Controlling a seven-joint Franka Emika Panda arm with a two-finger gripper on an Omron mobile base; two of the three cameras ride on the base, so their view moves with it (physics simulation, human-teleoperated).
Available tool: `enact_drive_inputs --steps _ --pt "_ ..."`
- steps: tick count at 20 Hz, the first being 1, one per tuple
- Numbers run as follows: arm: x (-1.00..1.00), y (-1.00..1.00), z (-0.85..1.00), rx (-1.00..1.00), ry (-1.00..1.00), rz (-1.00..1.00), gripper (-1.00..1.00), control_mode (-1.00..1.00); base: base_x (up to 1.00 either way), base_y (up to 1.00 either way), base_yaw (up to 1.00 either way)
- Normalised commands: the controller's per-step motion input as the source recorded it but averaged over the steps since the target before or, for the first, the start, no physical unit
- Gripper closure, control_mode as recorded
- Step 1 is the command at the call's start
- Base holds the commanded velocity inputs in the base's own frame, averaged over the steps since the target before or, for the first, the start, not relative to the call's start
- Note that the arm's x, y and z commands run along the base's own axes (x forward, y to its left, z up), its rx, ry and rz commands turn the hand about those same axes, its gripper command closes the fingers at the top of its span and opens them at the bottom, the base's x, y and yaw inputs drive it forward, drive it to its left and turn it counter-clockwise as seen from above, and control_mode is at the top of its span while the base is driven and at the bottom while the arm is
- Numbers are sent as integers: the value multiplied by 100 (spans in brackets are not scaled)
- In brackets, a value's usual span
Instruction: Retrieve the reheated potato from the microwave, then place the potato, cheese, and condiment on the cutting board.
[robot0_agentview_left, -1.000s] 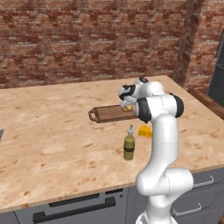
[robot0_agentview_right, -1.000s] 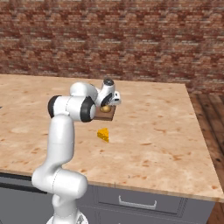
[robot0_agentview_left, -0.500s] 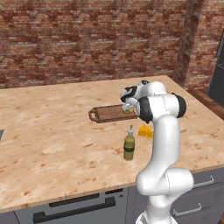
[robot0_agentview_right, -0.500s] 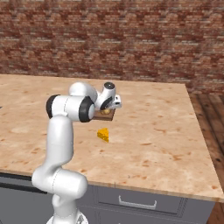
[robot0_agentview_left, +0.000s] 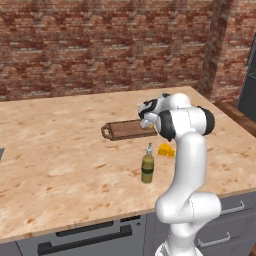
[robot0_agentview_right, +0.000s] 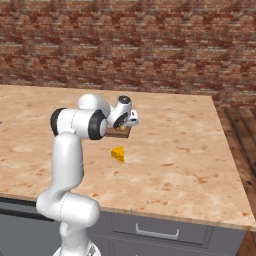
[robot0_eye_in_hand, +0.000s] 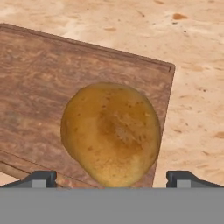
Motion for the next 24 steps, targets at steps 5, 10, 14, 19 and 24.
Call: enact_drive_inputs --steps 5,10,14,19,24 --pt "-19 -3 3 0 0 -6 -100 -100 0 0 0" --pt "-31 -7 9 0 1 -6 -100 -100 0 0 0" --pt "-39 -5 12 0 0 -2 -100 -100 0 0 0" --pt "-38 0 23 5 2 -3 -100 -100 0 0 0" --pt "-34 -1 25 2 7 -1 -100 -100 0 0 0"
